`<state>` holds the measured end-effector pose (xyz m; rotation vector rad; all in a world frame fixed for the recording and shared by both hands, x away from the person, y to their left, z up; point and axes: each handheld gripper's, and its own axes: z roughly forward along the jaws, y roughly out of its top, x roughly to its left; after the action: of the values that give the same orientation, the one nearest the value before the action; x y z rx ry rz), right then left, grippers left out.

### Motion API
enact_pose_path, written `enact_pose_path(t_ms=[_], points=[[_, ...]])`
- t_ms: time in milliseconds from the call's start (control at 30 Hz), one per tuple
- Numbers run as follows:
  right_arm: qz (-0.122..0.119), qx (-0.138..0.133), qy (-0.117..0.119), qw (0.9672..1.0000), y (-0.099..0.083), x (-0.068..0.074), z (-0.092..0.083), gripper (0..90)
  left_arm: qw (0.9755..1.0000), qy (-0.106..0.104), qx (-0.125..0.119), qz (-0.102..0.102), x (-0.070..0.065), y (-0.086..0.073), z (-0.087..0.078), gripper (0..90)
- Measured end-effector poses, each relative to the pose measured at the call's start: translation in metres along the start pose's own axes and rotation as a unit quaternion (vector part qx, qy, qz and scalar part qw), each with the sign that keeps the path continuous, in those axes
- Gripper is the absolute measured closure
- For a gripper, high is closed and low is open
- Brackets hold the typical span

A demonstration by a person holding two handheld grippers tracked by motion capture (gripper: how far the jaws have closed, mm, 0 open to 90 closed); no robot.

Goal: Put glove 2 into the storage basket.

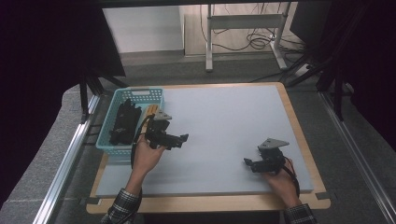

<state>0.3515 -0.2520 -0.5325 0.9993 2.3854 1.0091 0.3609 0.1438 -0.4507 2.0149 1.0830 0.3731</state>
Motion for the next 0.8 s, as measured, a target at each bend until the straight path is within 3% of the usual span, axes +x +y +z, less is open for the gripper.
enact_pose_path(t_ms=[800], points=[[-0.001, 0.0, 0.0, 1.0, 0.0, 0.0, 0.0, 18.5, 0.9992, -0.038, -0.002, 0.011, -0.026, -0.004, 0.026, 0.7]])
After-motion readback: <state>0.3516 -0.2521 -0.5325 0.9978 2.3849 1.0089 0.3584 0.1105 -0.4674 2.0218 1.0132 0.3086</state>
